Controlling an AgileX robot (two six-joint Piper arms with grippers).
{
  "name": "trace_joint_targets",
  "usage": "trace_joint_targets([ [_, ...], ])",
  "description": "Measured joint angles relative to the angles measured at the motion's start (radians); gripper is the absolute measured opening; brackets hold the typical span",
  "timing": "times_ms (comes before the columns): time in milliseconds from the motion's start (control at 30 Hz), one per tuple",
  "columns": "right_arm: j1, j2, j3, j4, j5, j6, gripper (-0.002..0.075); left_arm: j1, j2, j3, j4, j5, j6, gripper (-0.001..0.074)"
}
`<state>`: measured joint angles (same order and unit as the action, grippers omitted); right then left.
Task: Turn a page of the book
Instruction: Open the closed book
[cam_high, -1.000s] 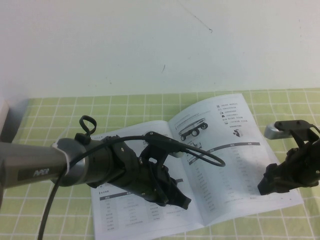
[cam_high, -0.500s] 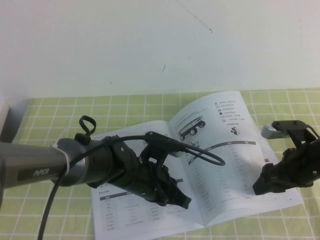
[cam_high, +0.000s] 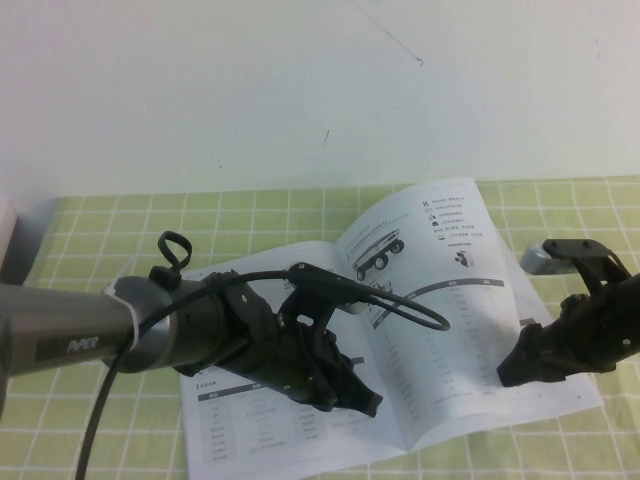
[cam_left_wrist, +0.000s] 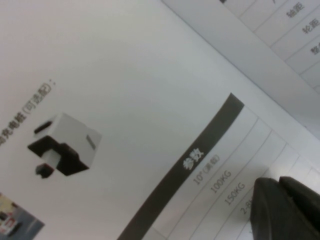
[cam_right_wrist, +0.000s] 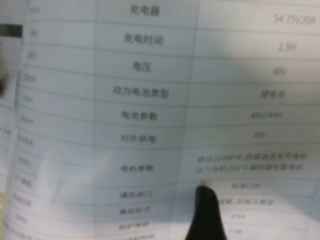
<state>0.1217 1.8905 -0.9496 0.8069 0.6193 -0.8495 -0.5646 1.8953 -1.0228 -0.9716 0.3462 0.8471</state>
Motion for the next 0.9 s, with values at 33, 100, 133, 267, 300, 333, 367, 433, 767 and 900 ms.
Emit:
trace_joint_targets([
  [33,-0.002,0.002,0.000,0.015,0.002,-0.020,0.0486,0.000,0.000,0.000,0.000,0.000,0.000,-0.0004],
  [100,-0.002,0.008,0.000,0.046,0.004,-0.051,0.0475,0.000,0.000,0.000,0.000,0.000,0.002,-0.0004],
  [133,-0.002,0.010,0.000,0.062,0.004,-0.067,0.0468,0.000,0.000,0.000,0.000,-0.001,0.002,-0.0004],
  [267,-0.002,0.013,0.000,0.095,0.007,-0.100,0.0442,0.000,0.000,0.000,0.000,-0.001,0.008,-0.0004],
  [300,-0.002,0.014,0.000,0.096,0.007,-0.102,0.0439,0.000,0.000,0.000,0.000,-0.001,0.008,-0.0004],
  [333,-0.002,0.014,0.000,0.099,0.007,-0.104,0.0436,0.000,0.000,0.000,0.000,-0.001,0.008,-0.0004],
  [367,-0.002,0.014,0.000,0.102,0.007,-0.105,0.0435,0.000,0.000,0.000,0.000,-0.001,0.010,-0.0004],
  [433,-0.002,0.016,0.000,0.104,0.007,-0.106,0.0432,0.000,-0.002,0.000,0.000,-0.001,0.025,-0.0004],
  [767,-0.001,0.024,0.000,0.130,0.016,-0.117,0.0426,-0.014,-0.177,0.000,0.000,-0.009,0.122,-0.0004],
  [900,-0.001,0.025,0.000,0.132,0.016,-0.121,0.0426,-0.096,-0.251,0.000,0.000,-0.032,0.184,-0.0004],
])
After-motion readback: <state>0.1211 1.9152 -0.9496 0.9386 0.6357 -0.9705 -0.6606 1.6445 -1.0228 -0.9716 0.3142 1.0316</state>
